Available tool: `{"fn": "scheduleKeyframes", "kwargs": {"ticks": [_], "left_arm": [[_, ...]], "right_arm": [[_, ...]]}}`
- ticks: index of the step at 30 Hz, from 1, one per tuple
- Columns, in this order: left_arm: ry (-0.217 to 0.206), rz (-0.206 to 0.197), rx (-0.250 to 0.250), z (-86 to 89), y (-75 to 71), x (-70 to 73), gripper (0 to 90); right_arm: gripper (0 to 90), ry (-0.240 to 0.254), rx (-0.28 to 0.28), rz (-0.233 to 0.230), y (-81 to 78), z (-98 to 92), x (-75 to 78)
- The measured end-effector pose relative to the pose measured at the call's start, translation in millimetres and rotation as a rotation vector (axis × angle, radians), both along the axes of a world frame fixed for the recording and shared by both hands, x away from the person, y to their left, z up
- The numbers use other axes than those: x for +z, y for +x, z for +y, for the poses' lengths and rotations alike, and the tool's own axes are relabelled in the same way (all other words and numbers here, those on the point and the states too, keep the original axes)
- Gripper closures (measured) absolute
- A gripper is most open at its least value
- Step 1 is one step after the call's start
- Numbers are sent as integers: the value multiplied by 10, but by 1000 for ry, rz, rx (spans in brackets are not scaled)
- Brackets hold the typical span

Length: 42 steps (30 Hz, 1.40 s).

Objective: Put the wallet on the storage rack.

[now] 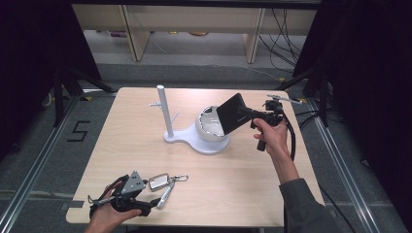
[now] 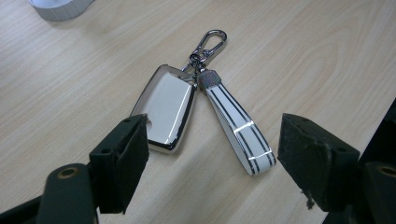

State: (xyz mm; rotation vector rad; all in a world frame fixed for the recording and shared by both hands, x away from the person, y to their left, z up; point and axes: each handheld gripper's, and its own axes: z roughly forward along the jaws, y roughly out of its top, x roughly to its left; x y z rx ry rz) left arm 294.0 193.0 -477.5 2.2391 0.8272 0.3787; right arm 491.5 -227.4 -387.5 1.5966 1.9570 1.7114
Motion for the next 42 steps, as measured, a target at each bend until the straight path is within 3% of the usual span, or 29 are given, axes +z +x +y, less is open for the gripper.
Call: {"fn": "scheduleKeyframes", "kwargs": {"ticks": [5,11,14,15,16,17,18,19,20,21,23,25,27,31,32,33,36,42], "left_arm": [[7,1,-6,-5,-7,-3,243],[8,-1,-4,-7,-9,-13,243],[12,2,-10,-1,-6,-8,243],[0,-1,5,-10,-10,-16,243],[6,1,4,-7,-8,-18,243],[11,0,-2,-5,-8,-19,243],[11,5,-7,-6,-11,-20,243],[15,1,-2,-7,-8,-24,243],[22,0,-5,-4,-5,-26,243],[11,4,-3,-10,-11,-32,243],[20,3,-5,-5,-13,-35,243],[18,4,1,-9,-12,-37,243],[21,5,0,-12,-12,-41,243],[20,15,-8,-18,-11,-43,243],[14,16,-5,-21,-12,-46,243],[19,11,-2,-20,-12,-48,243],[28,10,-12,-13,-10,-37,243],[25,4,-1,-8,-1,-46,243]], "right_arm": [[796,-26,-5,21,127,120,-77],[795,-22,-5,70,250,224,-257],[794,-24,0,74,313,275,-359],[794,-6,-6,115,306,313,-370],[793,-35,4,82,341,323,-421],[792,-12,-6,132,329,377,-429],[791,-46,16,87,374,383,-490],[788,-46,23,112,376,421,-512],[780,-59,19,100,388,448,-544],[740,-65,33,88,401,455,-556],[602,-111,50,120,410,471,-551],[534,-143,-2,120,357,454,-474],[431,-206,-26,61,333,373,-422],[394,-186,-37,48,213,246,-347],[382,-154,-57,90,171,242,-333],[376,-166,-54,62,171,198,-349],[371,-176,-51,38,94,114,-369],[363,-200,-24,7,-201,24,-352]]}}
